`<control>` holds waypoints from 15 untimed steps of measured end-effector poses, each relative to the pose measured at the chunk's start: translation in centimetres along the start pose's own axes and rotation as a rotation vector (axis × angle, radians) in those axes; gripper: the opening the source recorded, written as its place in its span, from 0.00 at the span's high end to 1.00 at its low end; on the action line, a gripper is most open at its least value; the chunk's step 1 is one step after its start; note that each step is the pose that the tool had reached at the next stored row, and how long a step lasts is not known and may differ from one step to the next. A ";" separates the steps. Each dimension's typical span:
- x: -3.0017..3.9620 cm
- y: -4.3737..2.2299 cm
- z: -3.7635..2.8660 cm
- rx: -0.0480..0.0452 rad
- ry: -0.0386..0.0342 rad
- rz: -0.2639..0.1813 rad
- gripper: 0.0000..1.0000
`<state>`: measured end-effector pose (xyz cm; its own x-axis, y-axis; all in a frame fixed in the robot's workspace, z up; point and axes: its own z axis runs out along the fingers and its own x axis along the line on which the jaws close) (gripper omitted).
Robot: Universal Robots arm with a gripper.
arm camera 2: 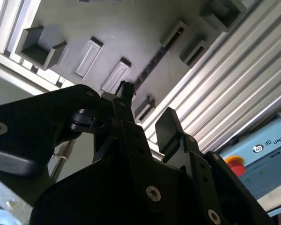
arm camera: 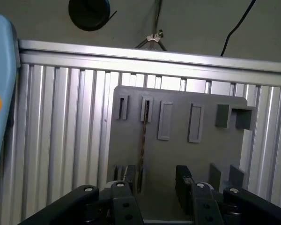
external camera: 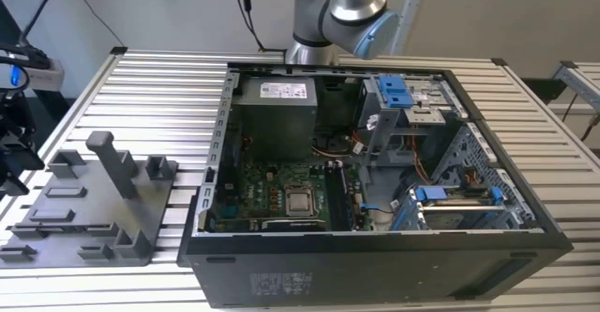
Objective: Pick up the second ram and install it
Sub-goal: 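Pick up the second ram and move it above second insertion slot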
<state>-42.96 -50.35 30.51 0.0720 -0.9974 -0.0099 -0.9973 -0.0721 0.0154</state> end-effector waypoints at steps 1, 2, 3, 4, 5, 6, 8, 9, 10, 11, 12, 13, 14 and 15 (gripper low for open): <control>0.00 0.00 0.16 0.0002 -0.0021 0.000 0.52; 0.00 0.00 0.29 0.0005 -0.0048 0.000 0.52; 0.00 0.00 0.39 0.0005 -0.0080 0.000 0.52; 0.00 0.00 0.53 0.0007 -0.0120 0.000 0.52; 0.00 -0.01 0.68 0.0013 -0.0156 0.000 0.52; 0.01 -0.01 0.81 0.0013 -0.0193 0.000 0.52; 0.01 -0.02 1.12 0.0019 -0.0258 0.000 0.52; 0.01 -0.01 1.28 0.0019 -0.0272 0.000 0.52; 0.01 -0.02 1.39 0.0020 -0.0273 0.000 0.52; 0.01 -0.02 1.47 0.0020 -0.0273 0.000 0.52; 0.01 -0.02 1.54 0.0019 -0.0267 0.000 0.52; 0.02 -0.02 1.64 0.0018 -0.0259 0.000 0.52; 0.02 -0.03 1.74 0.0016 -0.0249 -0.001 0.52; 0.02 -0.04 1.85 0.0016 -0.0238 -0.001 0.52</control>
<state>-42.95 -50.35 28.66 0.0721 -0.9968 -0.0337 -0.9973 -0.0726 0.0137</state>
